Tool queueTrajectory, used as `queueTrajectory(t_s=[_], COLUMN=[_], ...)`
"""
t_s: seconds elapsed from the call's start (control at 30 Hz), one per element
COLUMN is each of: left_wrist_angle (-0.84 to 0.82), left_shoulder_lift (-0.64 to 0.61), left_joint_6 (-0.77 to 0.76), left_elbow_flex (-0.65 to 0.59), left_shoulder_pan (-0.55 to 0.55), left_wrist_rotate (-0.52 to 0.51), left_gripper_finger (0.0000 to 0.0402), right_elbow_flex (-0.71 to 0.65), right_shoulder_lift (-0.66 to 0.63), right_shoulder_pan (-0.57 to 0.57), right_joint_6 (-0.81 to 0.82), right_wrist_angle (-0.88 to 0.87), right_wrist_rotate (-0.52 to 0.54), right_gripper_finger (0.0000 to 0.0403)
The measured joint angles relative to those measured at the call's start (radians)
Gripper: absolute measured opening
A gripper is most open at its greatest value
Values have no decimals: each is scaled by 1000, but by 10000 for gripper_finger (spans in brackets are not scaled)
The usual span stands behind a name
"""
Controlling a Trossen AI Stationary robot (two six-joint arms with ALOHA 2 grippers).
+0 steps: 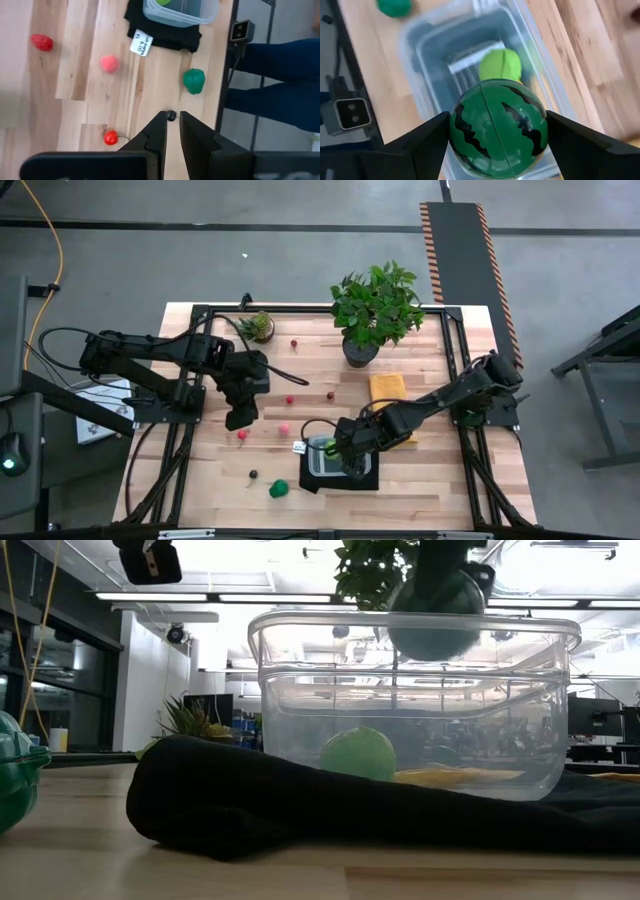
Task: Pick and placing Produce into tupperware
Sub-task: Put the watermelon into the transparent bin
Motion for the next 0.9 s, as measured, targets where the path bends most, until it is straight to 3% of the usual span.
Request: queueTrajectory(t_s=[0.3, 0.9], left_wrist_angle=[-24, -23], left_shoulder_lift=[0, 0], left_joint_6=[36, 55], left_elbow_flex=[0, 0], left_shoulder_pan=[0, 0], left_wrist_rotate=[-64, -67], left_gripper_finger=[42, 42], right_elbow_flex=[-56, -55], right_shoulder_lift=[0, -1], right_shoulder_pan=[-6, -6], right_joint_6=[66, 62], right_wrist_angle=[68, 103], right_wrist_rotate=[-6, -26], right_gripper_finger=[291, 293])
